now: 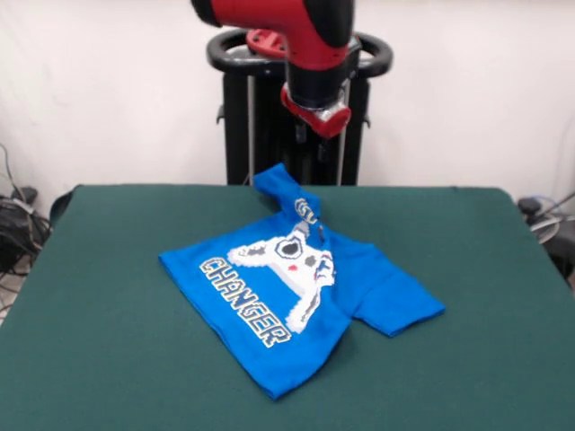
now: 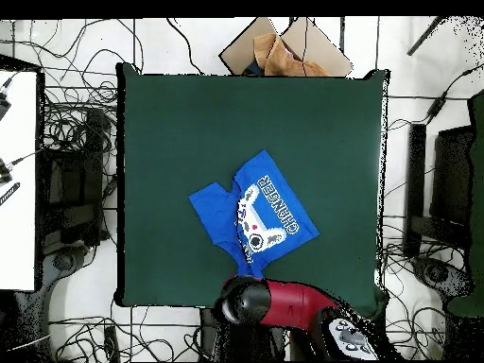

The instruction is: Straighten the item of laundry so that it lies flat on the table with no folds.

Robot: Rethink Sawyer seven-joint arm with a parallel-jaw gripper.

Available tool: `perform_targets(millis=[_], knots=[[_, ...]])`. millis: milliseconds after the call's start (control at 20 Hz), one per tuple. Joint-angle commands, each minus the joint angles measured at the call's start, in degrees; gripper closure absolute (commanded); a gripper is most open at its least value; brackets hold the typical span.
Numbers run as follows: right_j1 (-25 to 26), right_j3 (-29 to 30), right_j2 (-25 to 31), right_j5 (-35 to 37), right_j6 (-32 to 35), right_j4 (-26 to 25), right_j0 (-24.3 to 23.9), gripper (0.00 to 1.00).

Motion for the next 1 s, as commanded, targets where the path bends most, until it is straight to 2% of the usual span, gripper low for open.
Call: perform_targets(millis=[50,200,550,750,1000], knots=[[-1.2,-3.27,-9.2,-16.79,3.96,-13.19,11.45,0.0],[-1.85,-5.45,-7.41,-13.64,2.6,-11.89,8.87,0.0],[2.77,-12.59,-11.32,-12.78,5.75,-8.38,12.21,0.0],[5.27,-15.24,-9.29,-12.04,4.71,-6.67,10.17,0.0],[13.13,-20.67,-14.53,-17.86,9.04,-5.53,14.32,0.0]])
